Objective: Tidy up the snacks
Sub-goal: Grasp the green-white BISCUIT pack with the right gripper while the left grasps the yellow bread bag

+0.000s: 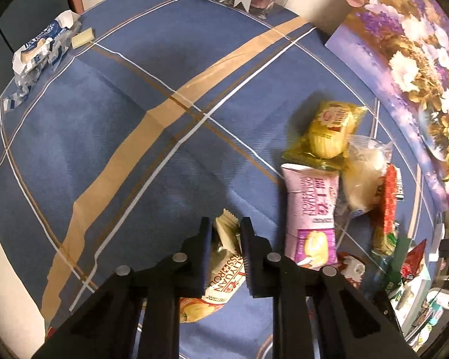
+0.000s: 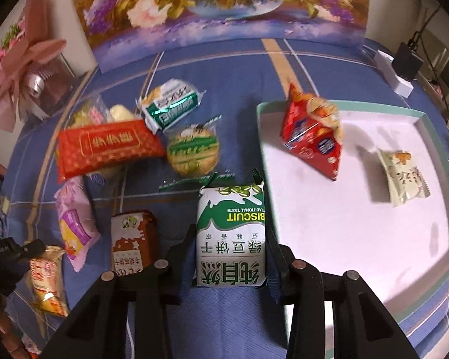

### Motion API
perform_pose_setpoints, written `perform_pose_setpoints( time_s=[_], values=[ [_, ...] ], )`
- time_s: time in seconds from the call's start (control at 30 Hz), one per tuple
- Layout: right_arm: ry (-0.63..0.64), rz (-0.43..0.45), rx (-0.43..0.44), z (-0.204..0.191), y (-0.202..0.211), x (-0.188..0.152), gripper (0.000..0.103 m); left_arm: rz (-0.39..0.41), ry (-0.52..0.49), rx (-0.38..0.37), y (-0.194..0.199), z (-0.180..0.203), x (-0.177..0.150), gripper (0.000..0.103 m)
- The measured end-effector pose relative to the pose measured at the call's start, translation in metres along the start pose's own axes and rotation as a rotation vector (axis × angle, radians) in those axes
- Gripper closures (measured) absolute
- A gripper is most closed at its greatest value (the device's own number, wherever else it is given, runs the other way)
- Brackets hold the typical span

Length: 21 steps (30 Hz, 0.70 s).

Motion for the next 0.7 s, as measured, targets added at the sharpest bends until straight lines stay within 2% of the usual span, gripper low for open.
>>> perform_pose_setpoints(
  time_s=[0.37, 0.57, 0.7],
  values=[
    [-0.016, 0.024, 0.032, 0.007, 0.037, -0.005, 0.061, 0.01, 0.031, -0.059, 0.013, 0.005, -0.011, 0.087],
    [-0.016, 0.03, 0.037, 0.012, 0.041, -0.003, 0.061, -0.002, 0.052, -0.097, 0.014, -0.006, -0.011, 0.088],
    [0.0, 0.002, 0.028, 0.01, 0.034, -0.006, 0.061, -0.019, 0.066, -0.112, 0.007, -0.011, -0.009, 0.088]
  ],
)
Point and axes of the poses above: each gripper's, at about its wrist camera, not at the fingertips, and y roughly against the way its jaws point, z to its right, x to its top, the point moved 2 cm from there along -y, roughly the way its jaws point, and after that the axes turned 2 degrees about -y, right-handed, at the moved point
